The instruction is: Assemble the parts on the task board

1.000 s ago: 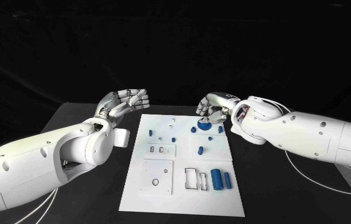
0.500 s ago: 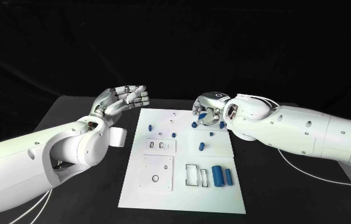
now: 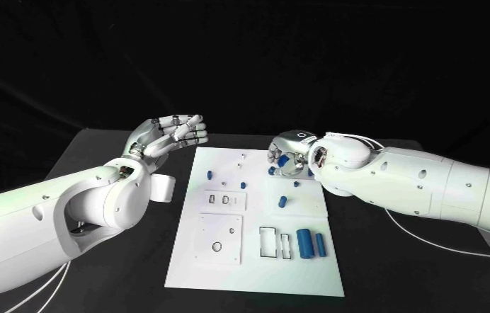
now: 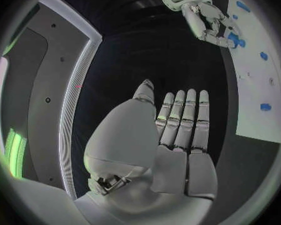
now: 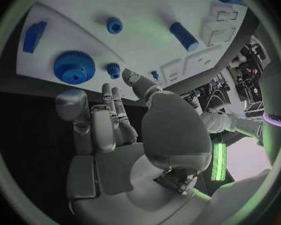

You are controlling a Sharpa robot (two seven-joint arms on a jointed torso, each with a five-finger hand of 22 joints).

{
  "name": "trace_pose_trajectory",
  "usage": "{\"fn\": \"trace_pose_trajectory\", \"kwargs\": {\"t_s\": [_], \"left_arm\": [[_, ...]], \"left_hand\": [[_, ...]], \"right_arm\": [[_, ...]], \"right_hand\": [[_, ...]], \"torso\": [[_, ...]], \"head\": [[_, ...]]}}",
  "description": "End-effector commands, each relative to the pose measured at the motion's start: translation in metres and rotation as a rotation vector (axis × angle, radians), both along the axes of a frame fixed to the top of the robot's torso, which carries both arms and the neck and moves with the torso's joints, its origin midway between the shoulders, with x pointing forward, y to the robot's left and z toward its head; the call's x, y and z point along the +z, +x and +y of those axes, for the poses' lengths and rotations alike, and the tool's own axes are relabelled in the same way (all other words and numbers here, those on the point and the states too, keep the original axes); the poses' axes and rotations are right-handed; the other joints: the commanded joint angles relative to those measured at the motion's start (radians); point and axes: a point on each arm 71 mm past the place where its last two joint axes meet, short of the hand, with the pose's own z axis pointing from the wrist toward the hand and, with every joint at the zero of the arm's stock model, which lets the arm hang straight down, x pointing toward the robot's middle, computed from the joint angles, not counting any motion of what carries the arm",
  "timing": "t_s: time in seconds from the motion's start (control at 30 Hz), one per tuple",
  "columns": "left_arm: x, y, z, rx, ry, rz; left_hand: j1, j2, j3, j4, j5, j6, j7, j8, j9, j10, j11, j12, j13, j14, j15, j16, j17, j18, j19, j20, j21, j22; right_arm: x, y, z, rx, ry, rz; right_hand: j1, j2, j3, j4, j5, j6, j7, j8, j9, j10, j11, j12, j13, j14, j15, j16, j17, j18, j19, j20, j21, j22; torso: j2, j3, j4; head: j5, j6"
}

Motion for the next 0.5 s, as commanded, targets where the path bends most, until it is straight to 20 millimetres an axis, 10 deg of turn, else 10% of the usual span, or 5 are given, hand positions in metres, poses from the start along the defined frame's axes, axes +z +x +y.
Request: {"fn": "trace_pose_trajectory", "kwargs": {"t_s": [0.03,0.5], "left_arm": [[0.0026,-0.0008,-0.0019,-0.023,-0.007,-0.007],[0.0041,-0.0007,0.0002,-0.020,-0.005,-0.007]], "left_hand": [[0.005,-0.003,-0.005,-0.001,-0.006,0.002,0.018,-0.001,0.000,0.006,0.003,-0.005,0.000,-0.004,0.003,-0.004,-0.001,0.018,0.006,0.000,-0.004,-0.001],[0.004,-0.003,-0.007,0.000,-0.006,0.001,0.019,-0.002,-0.001,0.006,0.003,-0.007,0.000,-0.005,0.003,-0.006,-0.001,0.017,0.007,0.001,-0.006,-0.002]], "right_arm": [[-0.0032,0.0004,-0.0009,-0.003,-0.039,0.004],[-0.0047,0.0006,-0.0002,-0.003,-0.029,0.003]], "right_hand": [[0.007,-0.001,0.005,0.003,0.004,0.003,0.002,-0.005,0.002,-0.010,0.000,-0.004,-0.001,0.049,0.007,0.006,0.004,-0.012,0.007,-0.001,0.007,0.008],[0.004,0.013,0.025,0.018,0.016,0.009,0.000,-0.005,0.012,0.000,-0.002,-0.003,-0.001,0.051,0.006,0.037,0.031,-0.021,0.018,0.001,0.067,0.084]], "torso": [[0.006,0.0012,0.0023],[0.018,0.0020,0.0073]], "head": [[-0.002,-0.001],[-0.003,0.002]]}}
